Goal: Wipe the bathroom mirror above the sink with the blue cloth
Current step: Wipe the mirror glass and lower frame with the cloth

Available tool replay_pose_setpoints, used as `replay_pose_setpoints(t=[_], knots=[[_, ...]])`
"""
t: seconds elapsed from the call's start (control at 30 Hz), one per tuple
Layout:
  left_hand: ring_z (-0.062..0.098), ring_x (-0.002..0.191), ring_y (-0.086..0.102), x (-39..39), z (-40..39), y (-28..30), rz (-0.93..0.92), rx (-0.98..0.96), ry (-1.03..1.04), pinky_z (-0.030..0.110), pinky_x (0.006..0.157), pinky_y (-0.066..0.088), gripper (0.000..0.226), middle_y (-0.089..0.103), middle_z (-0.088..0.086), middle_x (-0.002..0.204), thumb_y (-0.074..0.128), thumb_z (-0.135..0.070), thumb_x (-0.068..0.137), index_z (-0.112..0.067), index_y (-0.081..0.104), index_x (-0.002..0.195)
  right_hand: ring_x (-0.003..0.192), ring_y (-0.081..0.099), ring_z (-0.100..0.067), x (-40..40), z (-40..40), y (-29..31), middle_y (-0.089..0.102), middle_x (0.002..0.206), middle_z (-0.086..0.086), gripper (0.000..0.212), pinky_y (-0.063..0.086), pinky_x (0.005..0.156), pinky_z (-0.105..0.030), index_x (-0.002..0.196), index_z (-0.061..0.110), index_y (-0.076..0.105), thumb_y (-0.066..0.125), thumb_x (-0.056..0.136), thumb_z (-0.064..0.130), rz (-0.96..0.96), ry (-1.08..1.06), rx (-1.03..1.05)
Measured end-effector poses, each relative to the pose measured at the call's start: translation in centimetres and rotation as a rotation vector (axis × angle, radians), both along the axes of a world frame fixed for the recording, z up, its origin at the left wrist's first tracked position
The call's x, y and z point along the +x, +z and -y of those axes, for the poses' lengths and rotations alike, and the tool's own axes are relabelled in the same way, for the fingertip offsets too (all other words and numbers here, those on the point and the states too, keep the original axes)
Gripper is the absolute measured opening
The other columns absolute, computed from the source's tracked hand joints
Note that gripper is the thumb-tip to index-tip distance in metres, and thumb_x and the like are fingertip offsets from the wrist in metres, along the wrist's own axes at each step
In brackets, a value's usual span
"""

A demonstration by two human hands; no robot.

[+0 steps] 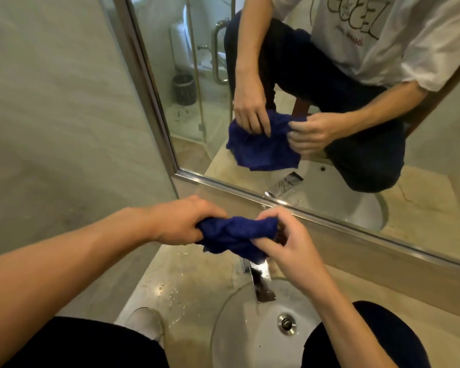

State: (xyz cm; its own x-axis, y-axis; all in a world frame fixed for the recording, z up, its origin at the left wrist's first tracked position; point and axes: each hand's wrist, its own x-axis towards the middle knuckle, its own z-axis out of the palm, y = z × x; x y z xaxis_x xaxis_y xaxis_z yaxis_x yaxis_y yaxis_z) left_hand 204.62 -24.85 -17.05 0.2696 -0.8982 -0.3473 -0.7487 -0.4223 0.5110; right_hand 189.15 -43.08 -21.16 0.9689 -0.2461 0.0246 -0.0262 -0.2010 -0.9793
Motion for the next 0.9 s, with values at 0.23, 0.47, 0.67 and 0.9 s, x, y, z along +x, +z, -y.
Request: replay_pose_setpoints(t=[0.23,0.47,0.67,0.9], knots=[[0.028,0.103,0.068,-0.8,-0.6,-0.7,-0.688,0.128,0.365,0.038,0.088,0.054,0.061,0.071,0.008,0.113,0.068,-0.032,0.069,-0.022,0.057,0.128,0.085,0.069,-0.013,1.0,0.2,-2.0,0.073,0.097,-0.011,0.019,0.052,0.068,-0.021,0.107,0.003,0.060,0.065,0.089,0.002,-0.123,0.006,0.324],[0.009,0.082,0.068,2.0,-1.1,-1.3,-0.338,0.062,0.423,0.015,0.069,0.049,0.007,0.073,-0.012,0.086,0.068,-0.035,0.091,-0.029,0.067,0.095,0.095,0.066,-0.014,3.8,-2.2,-3.3,0.070,0.096,0.007,0.026,0.053,0.085,-0.040,0.104,0.027,0.060,0.062,0.086,0.008,-0.014,-0.108,-0.044],[0.024,0.109,0.055,5.7,-1.7,-1.6,0.448,0.275,0.282,0.034,0.088,0.040,0.027,0.060,0.000,0.108,0.058,-0.054,0.090,-0.038,0.064,0.110,0.082,0.047,-0.015,6.8,-5.4,-4.4,0.049,0.090,0.003,0.012,0.036,0.068,-0.029,0.091,0.023,0.058,0.061,0.091,0.035,-0.092,-0.377,-0.583],[0.034,0.102,0.064,6.6,-0.1,-3.4,0.723,0.116,0.697,0.033,0.067,0.037,0.025,0.066,0.007,0.109,0.047,-0.042,0.099,-0.033,0.061,0.117,0.078,0.066,-0.022,13.9,-8.4,-4.3,0.066,0.074,0.002,0.013,0.050,0.072,-0.037,0.086,0.024,0.053,0.056,0.094,0.035,-0.181,-0.561,-0.132]])
